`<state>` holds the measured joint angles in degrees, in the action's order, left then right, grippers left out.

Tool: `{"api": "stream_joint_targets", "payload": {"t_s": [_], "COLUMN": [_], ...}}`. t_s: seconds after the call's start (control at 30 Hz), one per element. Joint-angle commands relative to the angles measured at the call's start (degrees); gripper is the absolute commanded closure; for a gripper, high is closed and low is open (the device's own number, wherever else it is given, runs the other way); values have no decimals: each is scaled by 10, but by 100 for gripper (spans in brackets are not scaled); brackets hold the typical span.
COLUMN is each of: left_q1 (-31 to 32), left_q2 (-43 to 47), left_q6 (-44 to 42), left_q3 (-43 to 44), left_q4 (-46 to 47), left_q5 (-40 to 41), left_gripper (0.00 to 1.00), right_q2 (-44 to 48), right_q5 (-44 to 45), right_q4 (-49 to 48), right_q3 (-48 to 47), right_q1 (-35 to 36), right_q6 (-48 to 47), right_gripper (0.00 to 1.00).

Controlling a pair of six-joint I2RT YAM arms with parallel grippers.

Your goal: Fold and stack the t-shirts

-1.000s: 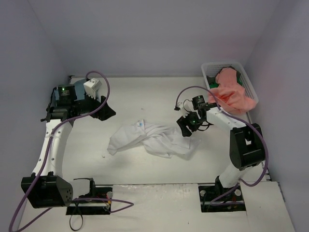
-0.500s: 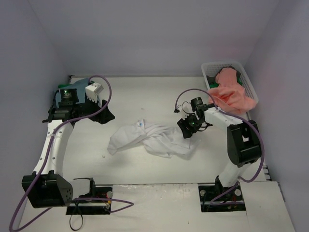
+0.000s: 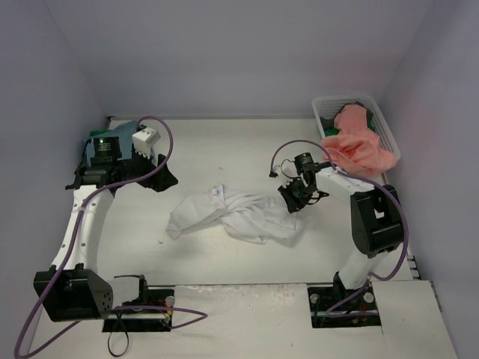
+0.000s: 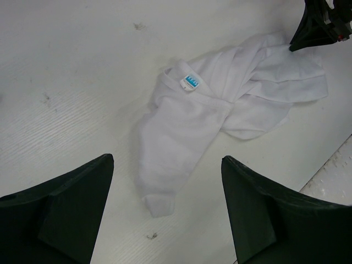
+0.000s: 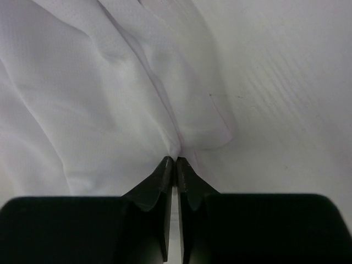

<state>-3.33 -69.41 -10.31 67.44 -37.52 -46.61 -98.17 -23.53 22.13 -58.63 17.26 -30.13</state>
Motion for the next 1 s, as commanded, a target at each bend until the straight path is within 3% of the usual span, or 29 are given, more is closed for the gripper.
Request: {"api": "stream_joint_targets", "payload": {"t_s": [0.0,0.2,0.4,0.63,0.87,0.97], "left_q1": [1,1,1,2,27,92], "left_q2": [13,8,-11,-42,-118,-151], "left_q6": [-11,-9,-5,-14,-16,-30], "left_q3": [30,25,26,32,28,33], "left_q4": [12,19,18,-7,-25,-33], "left_q5": [-9,-11,-19,-45,-115,-115], "left_gripper": [27,27,27,27,27,26], "right_q2": [3,24,56,77,97,101], "right_q5": [15,66,123,113,125,126], "right_q4": [9,9,17,15,17,16], "right_q3": [-5,-60,-205,-327,-319,-294], "right_q1": [5,4,2,-10,-10,-9], "right_q6": [-3,10,14,26,17,17], "right_gripper": [97,100,100,100,100,100]}}
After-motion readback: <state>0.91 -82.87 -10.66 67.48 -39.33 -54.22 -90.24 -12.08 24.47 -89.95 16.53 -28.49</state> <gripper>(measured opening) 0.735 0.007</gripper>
